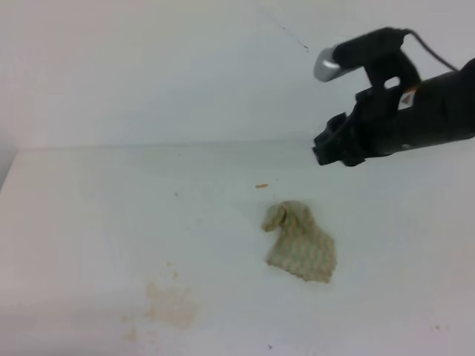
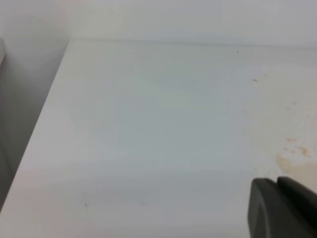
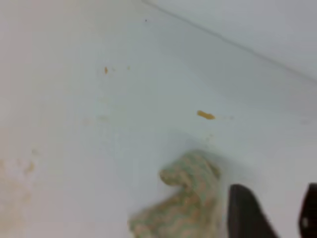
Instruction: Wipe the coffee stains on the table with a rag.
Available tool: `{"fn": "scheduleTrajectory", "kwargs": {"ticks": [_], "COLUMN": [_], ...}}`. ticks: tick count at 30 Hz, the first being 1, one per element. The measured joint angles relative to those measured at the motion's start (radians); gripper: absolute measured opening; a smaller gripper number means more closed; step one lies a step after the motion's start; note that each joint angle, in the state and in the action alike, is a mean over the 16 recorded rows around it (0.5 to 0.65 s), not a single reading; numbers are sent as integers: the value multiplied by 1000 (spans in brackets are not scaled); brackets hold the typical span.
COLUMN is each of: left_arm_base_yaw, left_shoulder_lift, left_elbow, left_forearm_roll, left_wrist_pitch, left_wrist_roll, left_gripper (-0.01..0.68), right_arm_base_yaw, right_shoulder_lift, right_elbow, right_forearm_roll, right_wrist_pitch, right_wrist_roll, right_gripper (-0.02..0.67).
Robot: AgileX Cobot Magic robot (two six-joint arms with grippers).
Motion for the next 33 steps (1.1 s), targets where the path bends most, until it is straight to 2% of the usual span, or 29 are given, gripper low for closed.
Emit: {"fn": "scheduleTrajectory", "kwargs": {"ticks": [7,11,18,25,33], "left_arm_base_yaw": [0,0,0,0,0], "left_shoulder_lift": [0,0,0,3,10], "left_elbow": [0,0,0,0,0], "left_forearm_roll": [0,0,0,0,0], "left_wrist_pitch": [0,0,0,0,0], "left_wrist_roll": [0,0,0,0,0], "left_gripper": [1,1,1,1,1], "right_arm_base_yaw": [0,0,-1,-1,-2], "right_shoulder_lift": [-224,-348,-578,-823,-1028], "right_elbow": [1,11,114,341,559], "right_forearm_roll": [-102,-153,-268,-417,-512], "right_wrist_pitch": [175,240,242,133,38], "right_wrist_roll": [7,46,178,365,477], "right_gripper": [93,24,4,3,3]}}
